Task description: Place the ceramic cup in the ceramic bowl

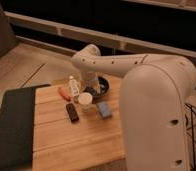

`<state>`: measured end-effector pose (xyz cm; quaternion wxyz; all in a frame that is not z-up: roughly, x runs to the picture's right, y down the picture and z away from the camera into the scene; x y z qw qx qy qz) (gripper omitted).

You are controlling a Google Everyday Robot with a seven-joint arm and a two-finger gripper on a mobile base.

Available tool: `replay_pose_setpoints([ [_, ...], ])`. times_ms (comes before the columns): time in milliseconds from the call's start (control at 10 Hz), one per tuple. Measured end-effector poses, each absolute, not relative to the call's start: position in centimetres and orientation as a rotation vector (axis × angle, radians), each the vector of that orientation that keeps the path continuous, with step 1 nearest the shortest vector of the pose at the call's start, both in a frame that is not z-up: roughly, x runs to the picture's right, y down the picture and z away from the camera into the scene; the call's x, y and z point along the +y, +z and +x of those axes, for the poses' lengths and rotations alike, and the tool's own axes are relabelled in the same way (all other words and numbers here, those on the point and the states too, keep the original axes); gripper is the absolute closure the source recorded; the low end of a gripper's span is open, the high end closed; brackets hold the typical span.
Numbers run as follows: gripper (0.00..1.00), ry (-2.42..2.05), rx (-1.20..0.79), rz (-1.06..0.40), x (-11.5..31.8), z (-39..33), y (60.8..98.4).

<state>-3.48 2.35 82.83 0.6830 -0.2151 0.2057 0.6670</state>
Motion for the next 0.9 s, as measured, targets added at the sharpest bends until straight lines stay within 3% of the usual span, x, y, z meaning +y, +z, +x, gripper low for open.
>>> replay_pose_setpoints([
  [700,0.35,1.53,0.586,-0.554,5.5,-2.1,85.7],
  [800,0.38,1.521,0.597,-0.571,6.0,-2.6,86.2],
  [900,0.51,1.491,0.591,-0.595,6.4,-3.3,86.7],
])
